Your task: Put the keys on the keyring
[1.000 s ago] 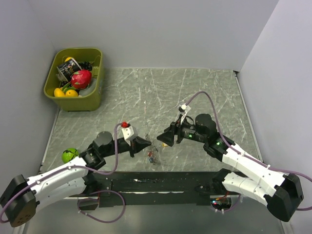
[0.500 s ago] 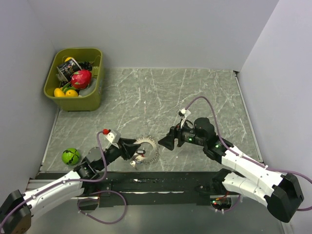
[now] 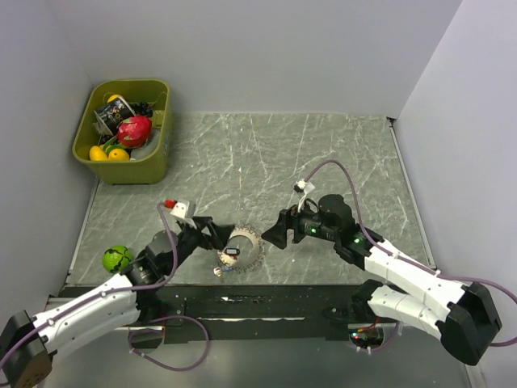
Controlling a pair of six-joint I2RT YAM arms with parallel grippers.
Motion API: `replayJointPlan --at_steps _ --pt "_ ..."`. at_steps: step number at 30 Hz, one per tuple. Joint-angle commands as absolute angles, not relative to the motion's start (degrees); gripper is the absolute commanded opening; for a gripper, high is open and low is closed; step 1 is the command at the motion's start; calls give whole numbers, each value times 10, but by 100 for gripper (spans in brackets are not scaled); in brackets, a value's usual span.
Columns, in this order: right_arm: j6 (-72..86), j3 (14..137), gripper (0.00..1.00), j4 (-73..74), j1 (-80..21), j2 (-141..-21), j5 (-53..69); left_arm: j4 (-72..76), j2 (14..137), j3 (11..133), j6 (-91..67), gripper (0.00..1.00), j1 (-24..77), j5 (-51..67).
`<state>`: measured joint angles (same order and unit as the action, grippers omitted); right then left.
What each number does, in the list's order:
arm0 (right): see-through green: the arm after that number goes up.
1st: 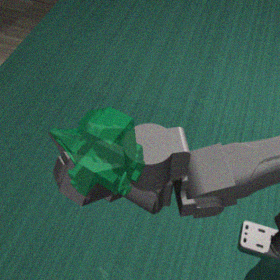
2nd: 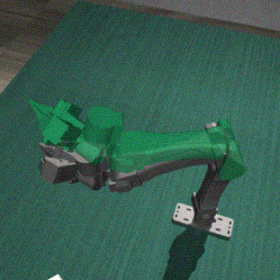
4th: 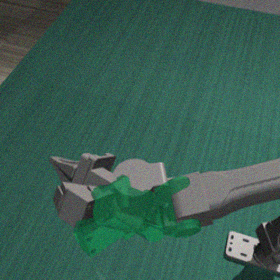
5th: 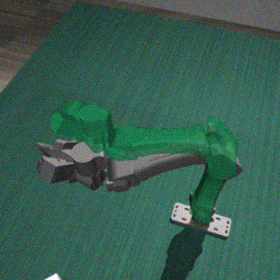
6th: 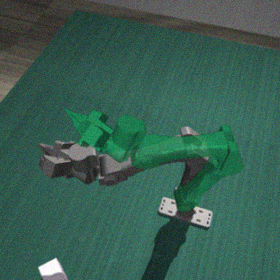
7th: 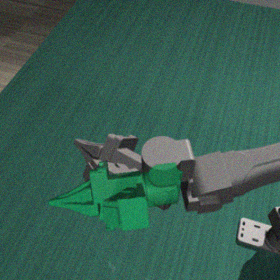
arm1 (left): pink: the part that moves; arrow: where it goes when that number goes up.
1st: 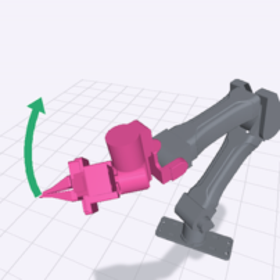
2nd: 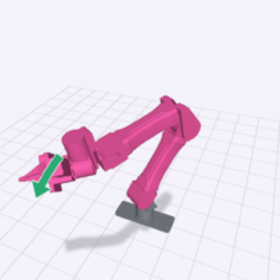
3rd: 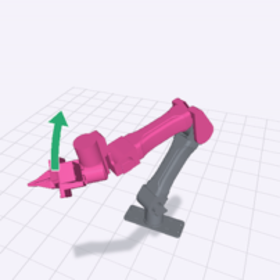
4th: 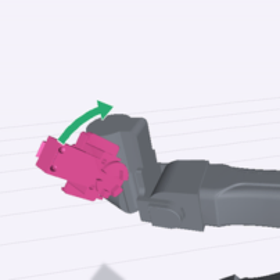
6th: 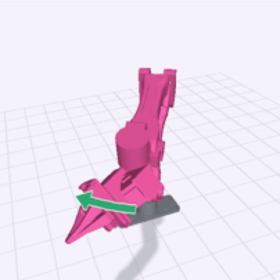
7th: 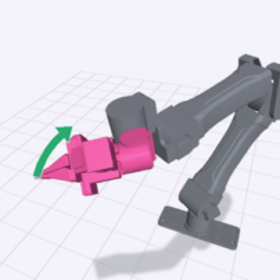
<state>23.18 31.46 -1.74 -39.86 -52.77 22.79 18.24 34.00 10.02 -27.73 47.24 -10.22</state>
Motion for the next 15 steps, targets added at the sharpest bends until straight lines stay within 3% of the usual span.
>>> replayJointPlan --at_steps 1,3,7,15 --pt "236 325 93 -13 -396 -555 216 107 400 188 -357 96 473 -220" --pt "240 324 99 -13 -397 -566 219 66 441 209 -391 96 473 -248" --pt "248 327 99 -11 -407 -594 212 37 503 262 -382 96 468 -246" --pt "264 347 95 -3 -459 -646 167 2 606 326 -397 96 362 -78"
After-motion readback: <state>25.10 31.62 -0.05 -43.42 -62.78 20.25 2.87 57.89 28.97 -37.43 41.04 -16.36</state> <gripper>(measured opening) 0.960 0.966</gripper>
